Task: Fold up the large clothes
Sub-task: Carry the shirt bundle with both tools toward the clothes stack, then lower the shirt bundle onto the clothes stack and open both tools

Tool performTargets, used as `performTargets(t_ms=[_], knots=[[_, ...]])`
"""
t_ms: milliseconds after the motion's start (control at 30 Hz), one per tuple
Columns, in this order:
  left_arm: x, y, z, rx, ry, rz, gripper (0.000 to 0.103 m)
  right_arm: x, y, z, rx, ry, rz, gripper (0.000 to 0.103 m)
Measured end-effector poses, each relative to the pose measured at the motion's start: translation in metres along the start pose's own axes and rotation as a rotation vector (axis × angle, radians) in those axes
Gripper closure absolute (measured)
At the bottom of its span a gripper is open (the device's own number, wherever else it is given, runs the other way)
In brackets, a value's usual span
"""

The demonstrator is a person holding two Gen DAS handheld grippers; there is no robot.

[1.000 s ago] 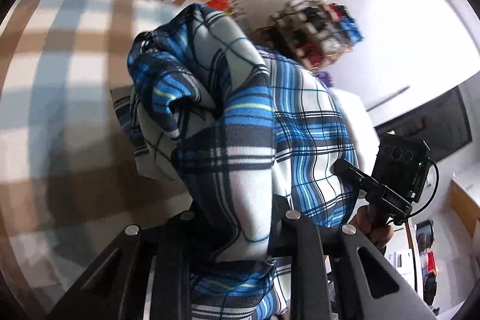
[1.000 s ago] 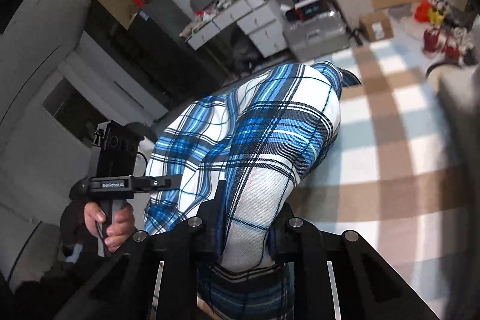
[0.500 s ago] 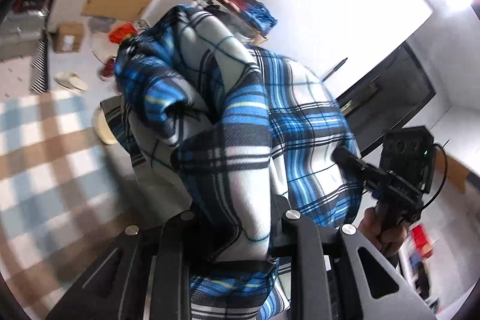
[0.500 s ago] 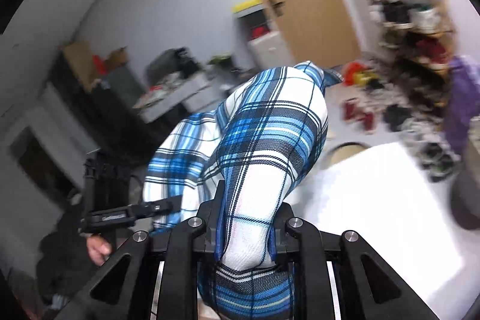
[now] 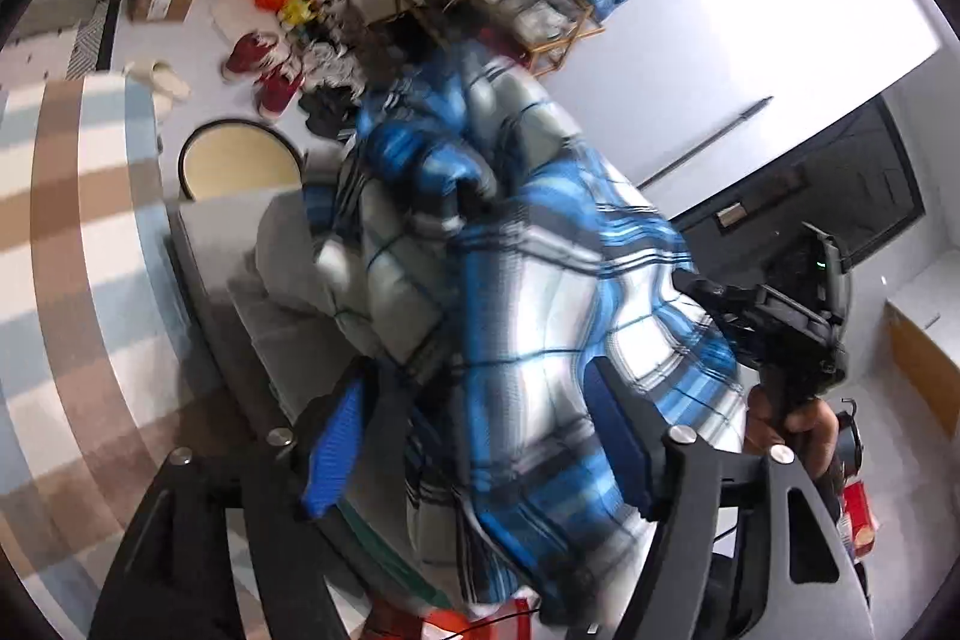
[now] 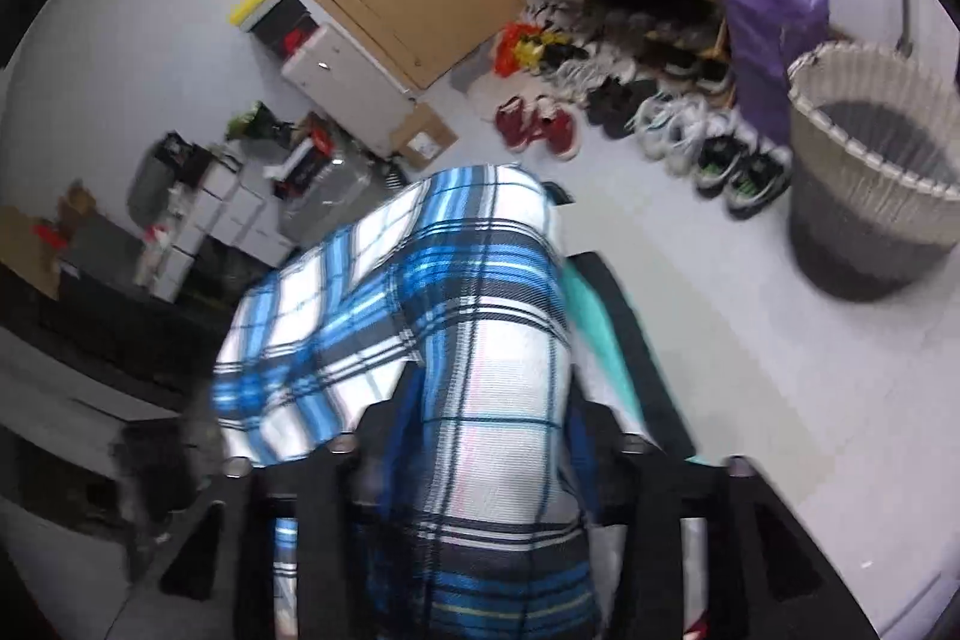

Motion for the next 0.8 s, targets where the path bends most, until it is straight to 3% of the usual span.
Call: performTargets(t_ms=[67,133,200,267,333,367,467,567,667,800], knots=[[0.000,0.008,0.018,-0.002,-0.066,-0.034,0.036,0.000,-0.002,0.004,-0.010,0.021,0.016,0.044],[-0.004,0.021,0.035,-0.062,-0.126,-0.070,0.036,-0.002,-0.004,0.018,-0.058,0.066,-0.002,0.042],[-0.012,0.035,0.052,-0.147,-0.108,-0.083,0.036,0.002,-0.009,0.049,-0.196,0.109,-0.020,0.042],[-0.018,0.048,0.061,-0.152,-0.079,-0.111,0.036,0.010,-0.002,0.078,-0.268,0.053,-0.001,0.041],[-0.036,0.055,0.049,-0.128,-0.056,-0.141,0.036,0.037,0.010,0.091,-0.261,-0.029,0.073,0.038],[-0.039,0.058,0.047,-0.117,-0.058,-0.159,0.036,0.051,0.018,0.092,-0.254,-0.028,0.116,0.038],[-0.052,0.058,0.031,-0.093,-0.065,-0.190,0.036,0.084,0.049,0.075,-0.226,0.098,0.298,0.038],[-0.050,0.058,0.006,0.031,-0.066,-0.181,0.036,0.080,0.080,0.034,-0.140,0.292,0.389,0.040],[-0.042,0.054,0.000,0.048,-0.059,-0.124,0.036,0.082,0.103,0.025,-0.236,0.438,0.518,0.039],[-0.044,0.053,0.003,0.045,-0.055,-0.128,0.036,0.097,0.124,0.028,-0.314,0.511,0.636,0.039]])
Point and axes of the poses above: each gripper's, at about its wrist camera, not at the fingertips, and z roughly against the way its jaws point, x to its left, y to its underside, the point moved 5 cm from there along -z, roughly the way its jaws point, and after that the axes turned 9 degrees about y, right-handed, at the moved point
